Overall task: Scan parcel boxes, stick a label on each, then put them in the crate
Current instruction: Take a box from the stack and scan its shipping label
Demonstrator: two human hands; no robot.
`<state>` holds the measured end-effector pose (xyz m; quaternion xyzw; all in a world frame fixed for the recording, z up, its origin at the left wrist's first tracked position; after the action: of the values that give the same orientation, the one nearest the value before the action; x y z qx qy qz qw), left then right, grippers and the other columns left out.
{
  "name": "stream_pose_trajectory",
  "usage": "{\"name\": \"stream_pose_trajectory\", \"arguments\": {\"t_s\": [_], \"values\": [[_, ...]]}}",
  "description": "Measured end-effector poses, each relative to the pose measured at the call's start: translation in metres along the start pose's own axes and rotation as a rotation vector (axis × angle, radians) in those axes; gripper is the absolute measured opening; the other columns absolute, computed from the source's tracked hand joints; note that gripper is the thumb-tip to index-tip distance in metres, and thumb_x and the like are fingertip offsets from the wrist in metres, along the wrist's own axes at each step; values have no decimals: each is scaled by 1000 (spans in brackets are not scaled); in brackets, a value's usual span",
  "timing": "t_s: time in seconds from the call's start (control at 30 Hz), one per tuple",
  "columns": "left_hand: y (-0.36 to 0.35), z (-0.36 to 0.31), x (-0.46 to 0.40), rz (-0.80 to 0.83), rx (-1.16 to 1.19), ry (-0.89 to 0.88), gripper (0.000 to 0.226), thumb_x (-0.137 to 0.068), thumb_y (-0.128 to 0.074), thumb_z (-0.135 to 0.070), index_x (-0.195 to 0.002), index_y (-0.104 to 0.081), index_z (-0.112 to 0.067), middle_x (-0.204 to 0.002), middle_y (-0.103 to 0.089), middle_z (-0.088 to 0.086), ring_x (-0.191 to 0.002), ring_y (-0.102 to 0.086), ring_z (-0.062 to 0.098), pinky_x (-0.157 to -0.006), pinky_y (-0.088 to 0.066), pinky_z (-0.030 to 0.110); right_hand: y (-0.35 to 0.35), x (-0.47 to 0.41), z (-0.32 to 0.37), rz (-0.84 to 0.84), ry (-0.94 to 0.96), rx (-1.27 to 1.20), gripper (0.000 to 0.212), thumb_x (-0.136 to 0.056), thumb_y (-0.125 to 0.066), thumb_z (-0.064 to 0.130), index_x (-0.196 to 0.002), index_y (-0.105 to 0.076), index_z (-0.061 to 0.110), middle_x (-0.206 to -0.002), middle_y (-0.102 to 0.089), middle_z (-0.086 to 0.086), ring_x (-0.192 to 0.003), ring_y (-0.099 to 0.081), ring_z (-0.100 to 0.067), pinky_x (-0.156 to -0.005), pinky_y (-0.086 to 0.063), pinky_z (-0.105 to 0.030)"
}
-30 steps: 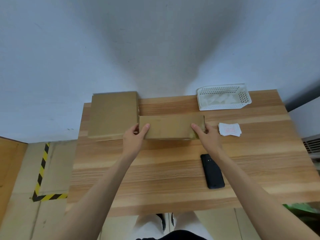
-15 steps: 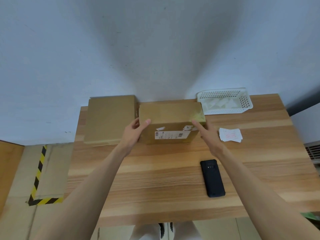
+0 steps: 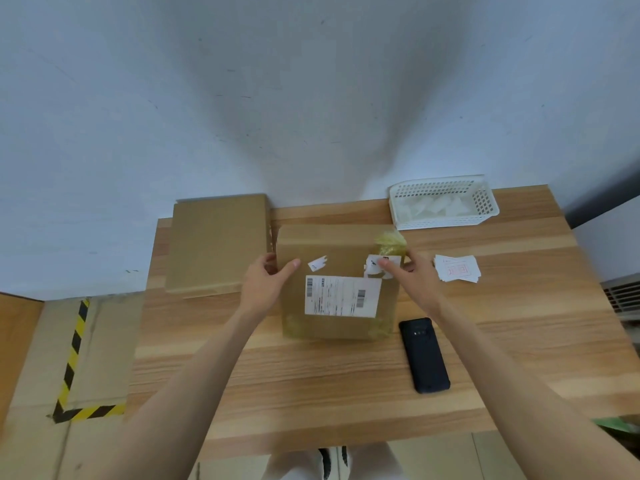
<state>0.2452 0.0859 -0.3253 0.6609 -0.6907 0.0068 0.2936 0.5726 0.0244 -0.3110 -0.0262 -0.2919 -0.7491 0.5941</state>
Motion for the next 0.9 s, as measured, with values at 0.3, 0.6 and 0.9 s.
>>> {"name": "stream_pose_trajectory", "arguments": {"t_s": [0.3, 0.6, 0.9], "values": [[-25, 76, 12, 37, -152, 97, 62, -88, -78, -22, -144, -52, -15, -127, -64, 2, -108, -61, 18, -87, -53, 32, -38, 6, -65, 76, -212, 3, 28, -91, -66, 56, -99, -73, 30, -97, -77, 9, -88, -72, -10, -79, -58, -33], [-33, 120, 7, 62, -127, 177, 60, -92, -74, -31, -146, -50, -18, -121, -63, -2, -99, -61, 9, -74, -51, 24, -58, -9, -105, 132, -305, 132, 43, -107, -44, 36, -133, -58, 4, -129, -66, -10, -108, -62, -21, -94, -52, -38], [4, 173, 87, 57, -383, 506, 97, -73, -54, -89, -126, -62, -8, -119, -70, 7, -104, -67, 27, -84, -54, 37, -74, -45, -39, 175, 69, 663, 62, -102, -53, 42, -156, -33, 18, -164, -29, -3, -149, -29, -29, -119, -29, -47]]}}
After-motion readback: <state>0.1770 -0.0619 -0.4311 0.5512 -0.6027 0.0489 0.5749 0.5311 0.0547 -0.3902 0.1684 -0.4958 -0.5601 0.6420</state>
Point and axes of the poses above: each hand's wrist, its own x-axis away from the middle knuckle, its own y-axis out of the back of the hand, z = x × y, the point moved 10 cm from there along -x, towards the middle knuckle
